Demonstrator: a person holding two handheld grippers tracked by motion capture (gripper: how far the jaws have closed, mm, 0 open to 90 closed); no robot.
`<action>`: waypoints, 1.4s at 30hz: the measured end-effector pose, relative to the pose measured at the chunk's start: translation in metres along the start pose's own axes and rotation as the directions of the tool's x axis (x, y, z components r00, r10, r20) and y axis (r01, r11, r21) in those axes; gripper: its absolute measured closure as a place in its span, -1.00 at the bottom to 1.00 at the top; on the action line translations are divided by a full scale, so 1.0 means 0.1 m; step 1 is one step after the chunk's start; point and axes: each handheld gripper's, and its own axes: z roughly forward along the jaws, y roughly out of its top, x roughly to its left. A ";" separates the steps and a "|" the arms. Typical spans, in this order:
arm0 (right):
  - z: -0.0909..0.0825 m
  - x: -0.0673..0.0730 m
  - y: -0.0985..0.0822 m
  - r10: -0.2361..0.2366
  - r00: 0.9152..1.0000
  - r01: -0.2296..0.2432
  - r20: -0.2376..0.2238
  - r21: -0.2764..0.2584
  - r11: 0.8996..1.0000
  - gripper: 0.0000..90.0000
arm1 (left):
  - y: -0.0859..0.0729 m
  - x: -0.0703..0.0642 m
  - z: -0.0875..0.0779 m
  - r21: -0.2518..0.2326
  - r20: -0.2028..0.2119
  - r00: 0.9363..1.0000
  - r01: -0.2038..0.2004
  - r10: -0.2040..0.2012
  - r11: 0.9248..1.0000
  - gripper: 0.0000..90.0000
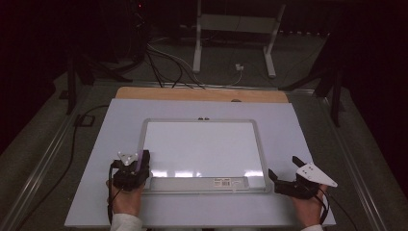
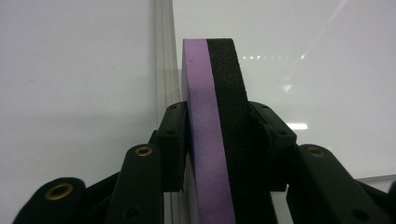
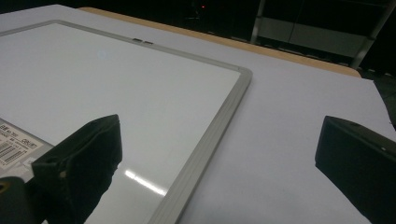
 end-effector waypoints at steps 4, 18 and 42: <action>0.00 0.00 0.00 0.001 1.000 -0.001 -0.001 -0.001 1.000 -0.98 | 0.01 0.04 0.02 -0.011 0.044 0.999 0.012 -0.011 1.000 0.16; -0.01 -0.01 0.00 0.003 1.000 -0.003 0.001 -0.006 1.000 -0.98 | 0.18 0.21 -0.18 -0.185 0.144 0.986 -0.054 0.081 0.981 -0.64; -0.04 0.02 0.02 0.010 1.000 -0.010 -0.012 -0.020 1.000 -0.98 | 0.08 0.62 -0.37 -0.361 0.164 0.969 -0.118 0.187 0.925 -0.99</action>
